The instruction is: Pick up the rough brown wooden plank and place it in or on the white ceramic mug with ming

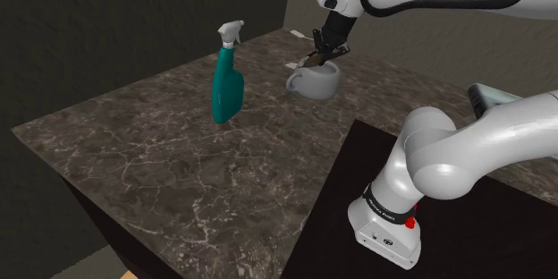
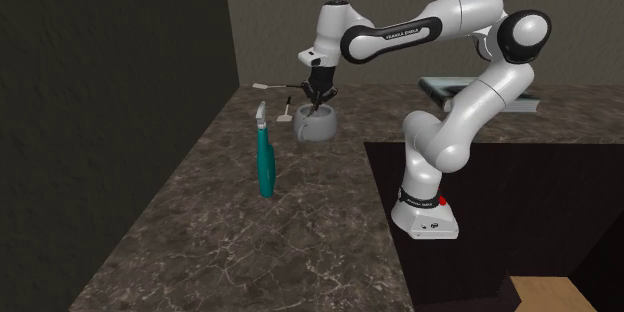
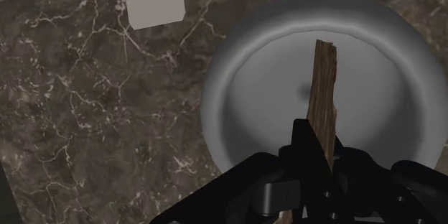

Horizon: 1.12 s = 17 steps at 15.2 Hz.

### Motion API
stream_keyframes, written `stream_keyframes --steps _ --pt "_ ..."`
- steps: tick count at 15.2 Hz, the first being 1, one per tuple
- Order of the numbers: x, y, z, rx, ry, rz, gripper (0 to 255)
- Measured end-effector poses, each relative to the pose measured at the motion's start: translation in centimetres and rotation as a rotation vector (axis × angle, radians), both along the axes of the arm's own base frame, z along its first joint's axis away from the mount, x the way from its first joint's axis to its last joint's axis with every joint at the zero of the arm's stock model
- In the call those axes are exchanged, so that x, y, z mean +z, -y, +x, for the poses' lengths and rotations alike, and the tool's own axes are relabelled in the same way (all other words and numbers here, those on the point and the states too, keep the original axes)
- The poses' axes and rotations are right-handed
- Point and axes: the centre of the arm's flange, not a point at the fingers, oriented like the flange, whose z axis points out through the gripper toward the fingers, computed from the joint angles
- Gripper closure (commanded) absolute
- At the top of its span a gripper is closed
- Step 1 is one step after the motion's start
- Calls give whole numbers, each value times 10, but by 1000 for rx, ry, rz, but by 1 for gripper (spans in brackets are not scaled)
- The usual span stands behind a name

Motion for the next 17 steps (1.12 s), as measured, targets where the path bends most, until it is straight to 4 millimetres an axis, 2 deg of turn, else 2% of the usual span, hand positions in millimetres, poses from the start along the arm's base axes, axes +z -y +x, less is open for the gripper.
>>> stream_keyframes --steps 6,10,17 --pt "0 0 0 0 -1 0 0" --pt "41 -2 -6 0 1 0 0" --pt "48 -4 -9 0 -1 0 0"
